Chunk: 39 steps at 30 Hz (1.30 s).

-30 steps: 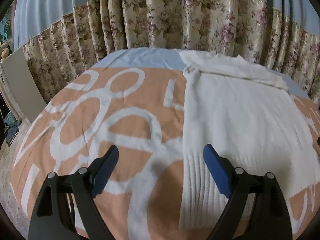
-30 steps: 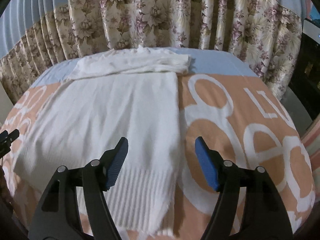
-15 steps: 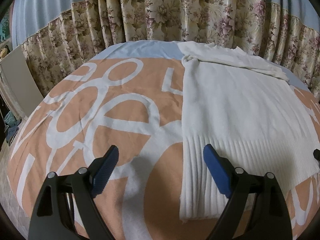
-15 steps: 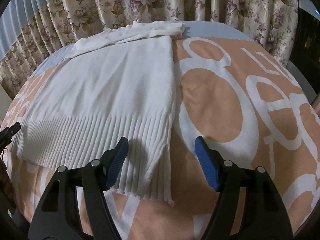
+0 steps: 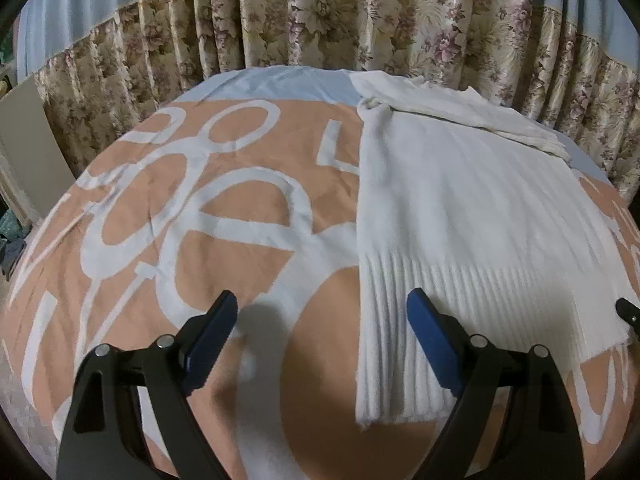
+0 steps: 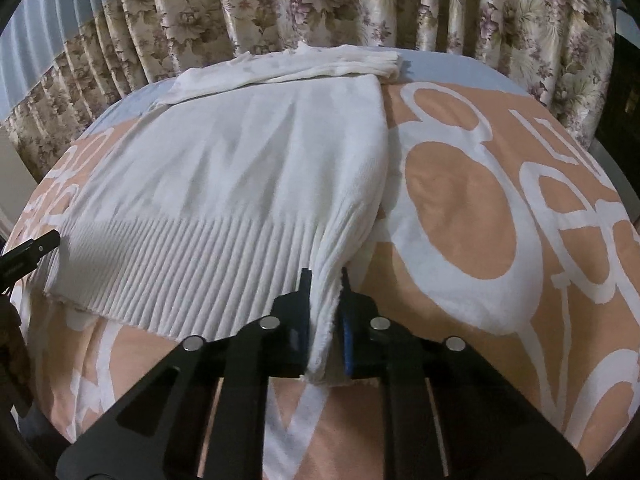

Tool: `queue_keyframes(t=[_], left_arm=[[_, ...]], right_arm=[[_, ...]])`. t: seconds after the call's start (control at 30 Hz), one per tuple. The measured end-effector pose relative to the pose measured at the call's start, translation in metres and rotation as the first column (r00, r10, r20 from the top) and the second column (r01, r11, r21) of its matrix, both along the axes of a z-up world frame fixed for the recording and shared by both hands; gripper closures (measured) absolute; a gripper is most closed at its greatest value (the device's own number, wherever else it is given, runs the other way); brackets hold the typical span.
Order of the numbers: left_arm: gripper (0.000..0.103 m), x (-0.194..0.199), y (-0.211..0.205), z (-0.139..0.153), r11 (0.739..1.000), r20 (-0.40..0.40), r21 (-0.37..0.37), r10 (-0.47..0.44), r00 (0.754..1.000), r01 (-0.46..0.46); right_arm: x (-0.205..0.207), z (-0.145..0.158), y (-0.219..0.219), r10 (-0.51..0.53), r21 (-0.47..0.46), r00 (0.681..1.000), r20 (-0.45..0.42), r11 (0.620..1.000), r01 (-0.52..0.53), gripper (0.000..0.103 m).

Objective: Fold small clothes
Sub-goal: 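Move both grippers to the sweater's ribbed hem and close on it, then lift the ribbed hem with both grippers and fold it toward the collar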

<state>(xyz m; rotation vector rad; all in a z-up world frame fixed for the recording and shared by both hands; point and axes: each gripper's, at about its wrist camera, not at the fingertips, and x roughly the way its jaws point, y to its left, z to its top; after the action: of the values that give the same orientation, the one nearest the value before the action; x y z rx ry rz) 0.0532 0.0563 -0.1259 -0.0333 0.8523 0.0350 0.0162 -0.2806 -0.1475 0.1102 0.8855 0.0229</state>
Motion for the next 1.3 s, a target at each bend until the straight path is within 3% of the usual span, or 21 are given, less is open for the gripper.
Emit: queue_keyframes(t=[0.27, 0.5, 0.6, 0.67, 0.77, 0.87, 0.97, 1.3], left_arm=[[0.016, 0.0, -0.008, -0.004, 0.998, -0.046, -0.051, -0.05, 0.998, 0.048], [0.018, 0.002, -0.02, -0.009, 0.996, -0.074, -0.043, -0.084, 0.994, 0.081], [0.036, -0.001, -0.025, -0.008, 0.994, -0.058, -0.042, -0.108, 0.993, 0.105], [0.06, -0.005, -0.032, -0.007, 0.99, -0.043, -0.061, -0.134, 0.99, 0.131], [0.074, -0.007, -0.039, -0.007, 0.989, -0.027, -0.058, -0.141, 0.99, 0.139], [0.09, -0.004, -0.034, -0.006, 0.984, -0.028, -0.117, -0.139, 0.99, 0.134], [0.092, -0.004, -0.036, -0.003, 0.983, -0.03, -0.122, -0.142, 0.989, 0.137], [0.094, -0.019, -0.039, 0.019, 0.988, 0.003, -0.029, -0.153, 0.988, 0.153]], right_arm=[[0.0, 0.0, -0.004, -0.004, 0.027, 1.0, 0.004, 1.0, 0.004, 0.091], [0.0, 0.001, -0.004, -0.004, 0.035, 1.0, 0.006, 0.999, 0.004, 0.091], [0.001, 0.002, -0.005, -0.004, 0.042, 1.0, 0.006, 0.999, 0.004, 0.091], [0.001, 0.002, -0.005, -0.006, 0.047, 1.0, 0.007, 0.999, 0.005, 0.091], [0.0, 0.001, -0.005, -0.007, 0.05, 1.0, 0.008, 0.999, 0.006, 0.091], [0.0, 0.001, -0.006, -0.009, 0.054, 1.0, 0.009, 0.999, 0.008, 0.091], [0.0, 0.001, -0.006, -0.01, 0.056, 1.0, 0.011, 0.998, 0.009, 0.091], [-0.009, 0.011, -0.009, -0.002, 0.073, 0.999, 0.033, 0.997, -0.001, 0.093]])
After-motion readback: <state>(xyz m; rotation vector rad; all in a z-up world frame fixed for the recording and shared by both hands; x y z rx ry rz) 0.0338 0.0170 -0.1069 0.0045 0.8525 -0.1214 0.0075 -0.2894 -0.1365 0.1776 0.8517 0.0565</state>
